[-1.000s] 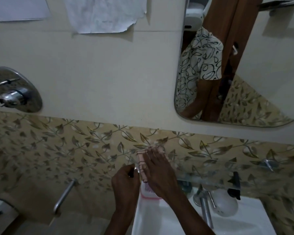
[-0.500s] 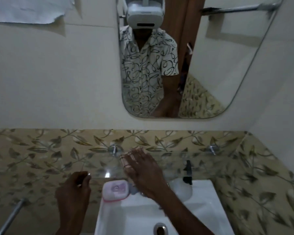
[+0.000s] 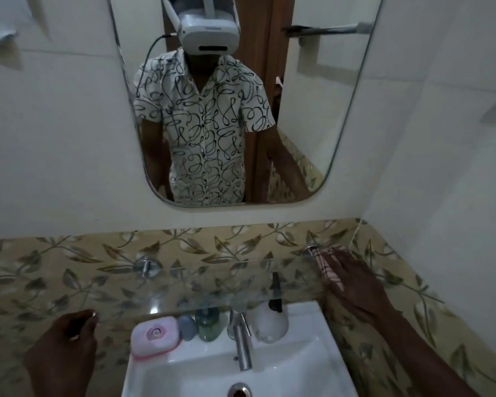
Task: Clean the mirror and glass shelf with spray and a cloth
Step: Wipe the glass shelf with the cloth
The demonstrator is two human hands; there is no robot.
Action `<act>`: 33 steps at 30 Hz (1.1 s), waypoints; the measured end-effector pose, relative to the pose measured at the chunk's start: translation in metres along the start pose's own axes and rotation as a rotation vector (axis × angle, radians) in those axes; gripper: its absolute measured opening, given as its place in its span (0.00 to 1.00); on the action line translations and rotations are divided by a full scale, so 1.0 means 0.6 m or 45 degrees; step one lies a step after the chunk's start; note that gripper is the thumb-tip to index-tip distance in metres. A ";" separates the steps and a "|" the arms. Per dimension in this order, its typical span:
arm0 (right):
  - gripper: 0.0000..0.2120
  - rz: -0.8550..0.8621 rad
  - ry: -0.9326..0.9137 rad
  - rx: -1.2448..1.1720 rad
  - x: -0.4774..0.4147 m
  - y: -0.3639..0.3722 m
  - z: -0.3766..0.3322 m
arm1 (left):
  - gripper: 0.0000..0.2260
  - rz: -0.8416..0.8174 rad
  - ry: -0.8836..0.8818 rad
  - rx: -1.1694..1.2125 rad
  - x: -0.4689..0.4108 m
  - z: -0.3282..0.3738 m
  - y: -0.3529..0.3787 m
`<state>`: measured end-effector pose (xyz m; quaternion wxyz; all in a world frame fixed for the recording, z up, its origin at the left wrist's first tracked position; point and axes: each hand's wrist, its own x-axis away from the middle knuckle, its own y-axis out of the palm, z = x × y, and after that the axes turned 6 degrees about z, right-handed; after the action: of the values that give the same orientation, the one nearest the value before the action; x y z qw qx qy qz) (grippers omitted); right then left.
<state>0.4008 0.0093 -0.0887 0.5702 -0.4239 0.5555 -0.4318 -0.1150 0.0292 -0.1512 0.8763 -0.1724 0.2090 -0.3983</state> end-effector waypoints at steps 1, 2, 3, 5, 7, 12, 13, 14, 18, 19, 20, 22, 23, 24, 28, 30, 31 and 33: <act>0.52 -0.042 0.040 0.017 -0.006 -0.004 0.003 | 0.04 0.005 0.014 0.001 -0.001 -0.004 0.000; 0.56 -0.106 0.085 0.016 -0.012 -0.006 0.005 | 0.04 0.011 0.002 0.032 -0.003 -0.004 0.002; 0.57 -0.114 0.132 -0.014 -0.013 -0.005 0.004 | 0.06 0.004 -0.019 0.065 -0.005 -0.003 0.001; 0.56 -0.065 0.195 -0.052 -0.005 0.008 0.006 | 0.07 -0.050 -0.041 0.102 -0.004 -0.003 0.001; 0.55 -0.135 0.211 -0.035 0.019 0.019 0.014 | 0.05 -0.110 -0.086 0.126 0.000 0.006 -0.006; 0.40 0.059 0.207 -0.098 0.084 0.032 0.019 | 0.11 -0.085 -0.154 0.216 -0.008 -0.006 -0.004; 0.35 0.153 0.273 -0.182 0.099 0.034 0.007 | 0.12 -0.070 -0.165 0.219 -0.010 -0.010 -0.001; 0.31 0.263 0.390 -0.332 0.115 0.042 -0.008 | 0.15 -0.059 -0.174 0.213 -0.011 -0.014 0.001; 0.22 0.790 1.452 -1.295 0.144 0.066 -0.078 | 0.14 0.026 -0.140 0.158 -0.012 -0.015 0.003; 0.22 0.843 1.634 -1.747 0.132 0.069 -0.083 | 0.11 0.032 -0.128 0.158 -0.012 -0.012 0.002; 0.25 0.802 1.649 -2.266 0.116 0.071 -0.083 | 0.10 0.037 -0.112 0.165 -0.011 -0.008 0.000; 0.38 0.709 1.410 -2.959 0.089 0.063 -0.082 | 0.10 0.046 -0.055 0.121 -0.007 0.002 -0.005; 0.43 0.787 1.327 -3.072 0.074 0.058 -0.081 | 0.08 0.050 -0.038 0.061 -0.005 0.007 -0.004; 0.45 0.870 1.281 -3.123 0.060 0.056 -0.083 | 0.05 0.070 -0.016 -0.008 -0.006 0.008 -0.005; 0.33 0.906 1.226 -3.348 0.027 0.073 -0.147 | 0.04 0.129 0.114 -0.130 0.007 0.040 -0.016; 0.29 0.679 1.232 -3.426 0.014 0.090 -0.219 | 0.04 0.105 0.115 -0.131 0.011 0.048 -0.021; 0.29 0.539 1.244 -3.459 0.008 0.096 -0.264 | 0.04 0.097 0.115 -0.116 0.012 0.050 -0.025; 0.32 0.274 1.241 -3.541 -0.002 0.098 -0.358 | 0.04 0.085 0.128 -0.090 0.012 0.052 -0.028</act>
<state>0.1875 0.0253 -0.1502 -0.4953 -0.3917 0.6745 0.3825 -0.1057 0.0177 -0.1187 0.8710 -0.1760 0.2723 -0.3692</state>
